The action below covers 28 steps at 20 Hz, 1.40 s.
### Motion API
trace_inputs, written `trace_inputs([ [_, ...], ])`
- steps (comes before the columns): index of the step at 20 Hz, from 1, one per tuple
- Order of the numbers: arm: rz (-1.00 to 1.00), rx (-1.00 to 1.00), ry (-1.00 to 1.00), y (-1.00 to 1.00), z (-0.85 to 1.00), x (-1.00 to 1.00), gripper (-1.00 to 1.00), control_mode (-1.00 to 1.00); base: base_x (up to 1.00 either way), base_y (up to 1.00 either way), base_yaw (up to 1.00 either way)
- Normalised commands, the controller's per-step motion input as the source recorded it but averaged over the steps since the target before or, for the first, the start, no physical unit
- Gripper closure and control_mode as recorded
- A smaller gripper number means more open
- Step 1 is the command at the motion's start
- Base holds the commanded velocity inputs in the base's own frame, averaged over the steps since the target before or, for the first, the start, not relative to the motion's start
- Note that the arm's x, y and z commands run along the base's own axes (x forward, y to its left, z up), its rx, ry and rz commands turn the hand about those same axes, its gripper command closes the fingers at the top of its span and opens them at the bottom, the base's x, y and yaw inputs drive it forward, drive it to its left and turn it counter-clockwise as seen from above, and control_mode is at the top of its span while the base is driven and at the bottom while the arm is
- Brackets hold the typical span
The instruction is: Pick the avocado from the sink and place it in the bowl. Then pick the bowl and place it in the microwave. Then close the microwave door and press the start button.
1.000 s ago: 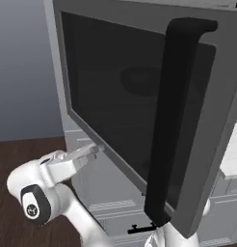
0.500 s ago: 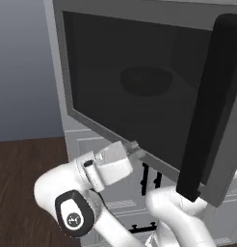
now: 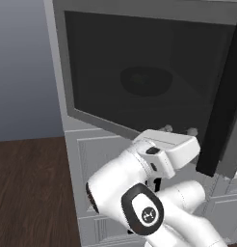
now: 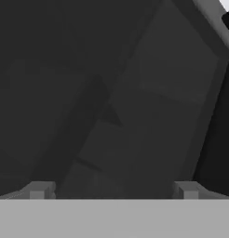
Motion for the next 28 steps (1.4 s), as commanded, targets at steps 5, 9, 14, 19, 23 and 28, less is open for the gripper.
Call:
trace_inputs([
  [5, 0.35, 0.11, 0.11, -0.61, 0.04, 0.62, -1.0, -1.0, 0.0, 0.0, 0.0],
  [9, 0.37, 0.11, 0.17, -0.37, 0.0, 1.0, -1.0, -1.0, 0.0, 0.0, 0.0],
  [14, 0.24, 0.06, 0.15, -0.03, -0.12, 1.0, -1.0, -1.0, 0.0, 0.0, 0.0],
  [19, 0.23, 0.04, 0.08, 0.0, -0.23, 1.0, -1.0, -1.0, 0.0, 0.0, 0.0],
  [23, 0.25, 0.06, 0.06, 0.0, -0.28, 1.0, -1.0, -1.0, 0.0, 0.0, 0.0],
  [28, 0.25, 0.08, 0.08, 0.0, -0.28, 1.0, -1.0, -1.0, 0.0, 0.0, 0.0],
])
